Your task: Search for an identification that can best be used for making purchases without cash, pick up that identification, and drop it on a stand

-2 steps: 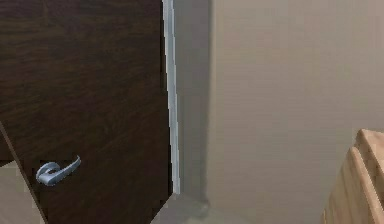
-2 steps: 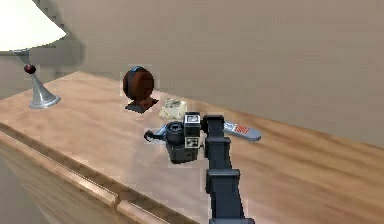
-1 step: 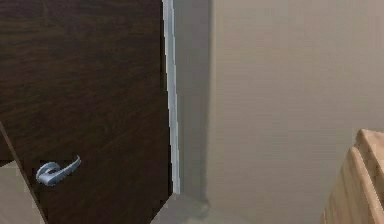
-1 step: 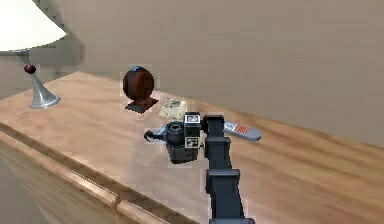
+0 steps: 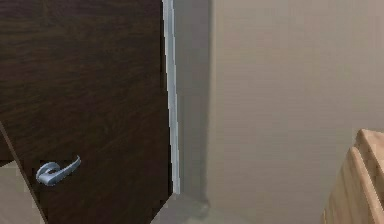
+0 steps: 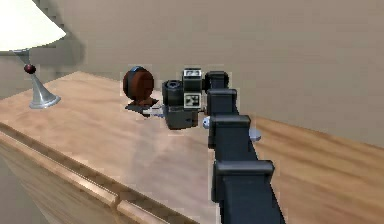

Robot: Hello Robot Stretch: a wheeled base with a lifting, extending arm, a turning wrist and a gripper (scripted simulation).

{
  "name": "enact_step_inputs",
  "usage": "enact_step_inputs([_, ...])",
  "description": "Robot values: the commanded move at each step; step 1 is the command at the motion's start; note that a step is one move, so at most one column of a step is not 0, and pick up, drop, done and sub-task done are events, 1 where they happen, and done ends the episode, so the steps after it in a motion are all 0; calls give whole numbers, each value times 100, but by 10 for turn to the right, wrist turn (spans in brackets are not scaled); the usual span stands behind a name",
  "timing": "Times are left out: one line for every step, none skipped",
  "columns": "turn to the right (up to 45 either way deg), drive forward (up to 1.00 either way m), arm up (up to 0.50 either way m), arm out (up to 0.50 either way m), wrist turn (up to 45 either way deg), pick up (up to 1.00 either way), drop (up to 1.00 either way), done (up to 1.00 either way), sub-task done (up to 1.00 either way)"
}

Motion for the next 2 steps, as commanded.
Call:
enact_step_inputs([0,0,2,0,0,0,0,0,0])
enact_step_inputs([0,0,0,0,-450,0,0,0,0])
